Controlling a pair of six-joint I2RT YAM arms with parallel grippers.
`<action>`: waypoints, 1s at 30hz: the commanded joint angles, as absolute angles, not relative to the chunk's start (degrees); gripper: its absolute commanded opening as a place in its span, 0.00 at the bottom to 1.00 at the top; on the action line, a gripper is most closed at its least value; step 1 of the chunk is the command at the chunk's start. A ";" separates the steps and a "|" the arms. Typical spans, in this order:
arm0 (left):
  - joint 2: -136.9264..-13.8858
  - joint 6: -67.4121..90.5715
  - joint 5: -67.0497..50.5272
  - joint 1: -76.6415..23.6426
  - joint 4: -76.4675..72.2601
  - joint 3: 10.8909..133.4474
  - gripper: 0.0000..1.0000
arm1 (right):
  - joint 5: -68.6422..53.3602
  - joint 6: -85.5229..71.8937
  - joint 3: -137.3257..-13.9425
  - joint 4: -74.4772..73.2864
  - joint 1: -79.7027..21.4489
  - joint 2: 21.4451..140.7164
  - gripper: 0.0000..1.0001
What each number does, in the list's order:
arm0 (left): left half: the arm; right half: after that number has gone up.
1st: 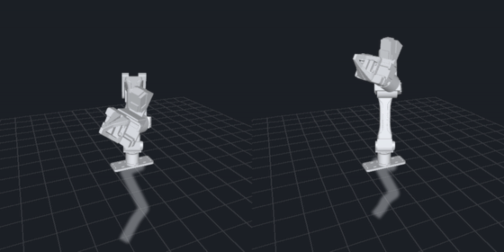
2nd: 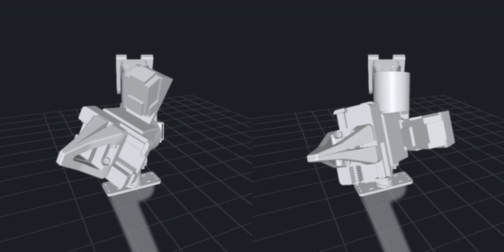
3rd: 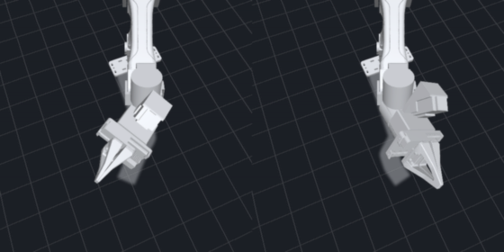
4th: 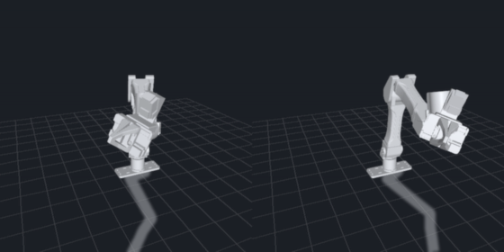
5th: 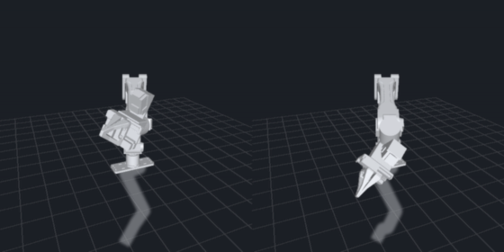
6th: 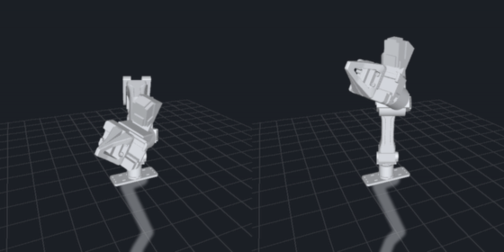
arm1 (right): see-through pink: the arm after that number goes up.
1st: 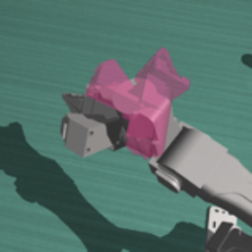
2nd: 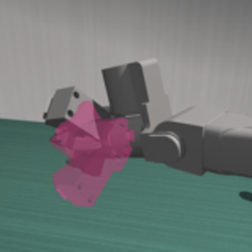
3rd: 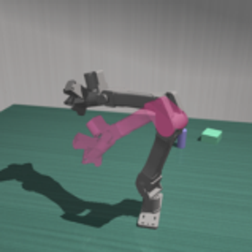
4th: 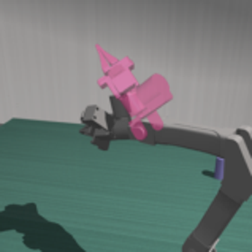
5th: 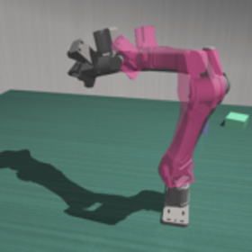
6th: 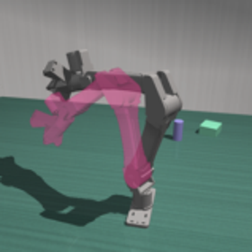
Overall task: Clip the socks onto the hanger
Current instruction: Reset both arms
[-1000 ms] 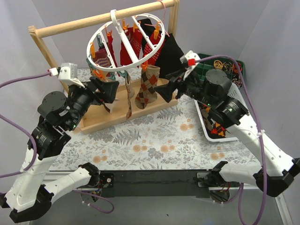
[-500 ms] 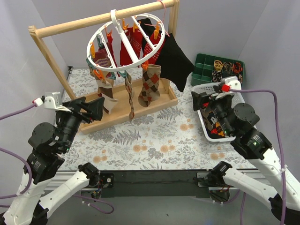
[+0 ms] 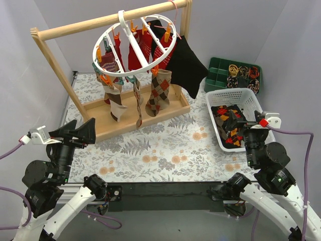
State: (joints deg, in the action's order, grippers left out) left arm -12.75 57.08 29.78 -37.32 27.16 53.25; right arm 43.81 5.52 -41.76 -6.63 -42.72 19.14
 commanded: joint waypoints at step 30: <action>2.90 66.18 34.81 -37.44 32.34 39.64 0.98 | 47.20 12.48 -30.85 -2.63 -42.54 -2.82 0.98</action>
State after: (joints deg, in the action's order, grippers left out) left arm 0.08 65.04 34.74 -37.32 32.18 41.19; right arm 47.53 10.59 -29.78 -4.10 -42.72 0.36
